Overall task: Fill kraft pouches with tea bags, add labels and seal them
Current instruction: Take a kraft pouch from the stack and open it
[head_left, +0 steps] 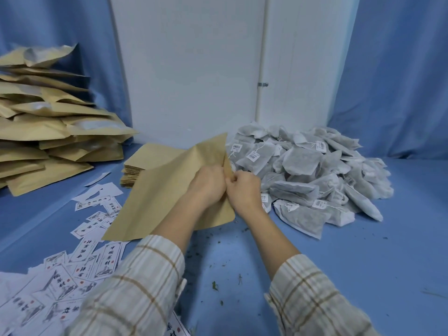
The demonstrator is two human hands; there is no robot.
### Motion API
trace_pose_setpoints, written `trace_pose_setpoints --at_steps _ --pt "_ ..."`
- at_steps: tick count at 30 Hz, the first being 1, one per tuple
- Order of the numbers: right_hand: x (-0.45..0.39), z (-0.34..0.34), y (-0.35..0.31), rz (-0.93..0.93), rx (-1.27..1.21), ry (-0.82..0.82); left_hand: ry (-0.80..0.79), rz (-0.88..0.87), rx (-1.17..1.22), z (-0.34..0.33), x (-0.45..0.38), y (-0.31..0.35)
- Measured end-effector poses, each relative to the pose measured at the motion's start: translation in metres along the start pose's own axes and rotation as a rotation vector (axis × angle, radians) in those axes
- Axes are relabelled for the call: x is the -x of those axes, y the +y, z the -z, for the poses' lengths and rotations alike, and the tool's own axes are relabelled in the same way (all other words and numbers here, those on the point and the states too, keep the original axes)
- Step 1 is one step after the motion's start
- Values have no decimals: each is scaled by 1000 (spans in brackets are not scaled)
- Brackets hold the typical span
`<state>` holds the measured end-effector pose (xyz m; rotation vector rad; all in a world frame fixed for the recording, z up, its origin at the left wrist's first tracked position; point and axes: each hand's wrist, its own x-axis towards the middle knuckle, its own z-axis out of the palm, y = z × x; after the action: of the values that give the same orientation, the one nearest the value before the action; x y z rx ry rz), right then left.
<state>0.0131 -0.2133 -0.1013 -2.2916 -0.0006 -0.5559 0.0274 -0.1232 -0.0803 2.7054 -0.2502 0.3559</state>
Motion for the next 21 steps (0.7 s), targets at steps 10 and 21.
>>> trace_pose_setpoints --at_steps 10,21 --pt "-5 12 8 -102 -13 105 103 -50 -337 7 12 28" --pt "-30 40 -2 366 132 -200 170 -160 -410 34 20 42"
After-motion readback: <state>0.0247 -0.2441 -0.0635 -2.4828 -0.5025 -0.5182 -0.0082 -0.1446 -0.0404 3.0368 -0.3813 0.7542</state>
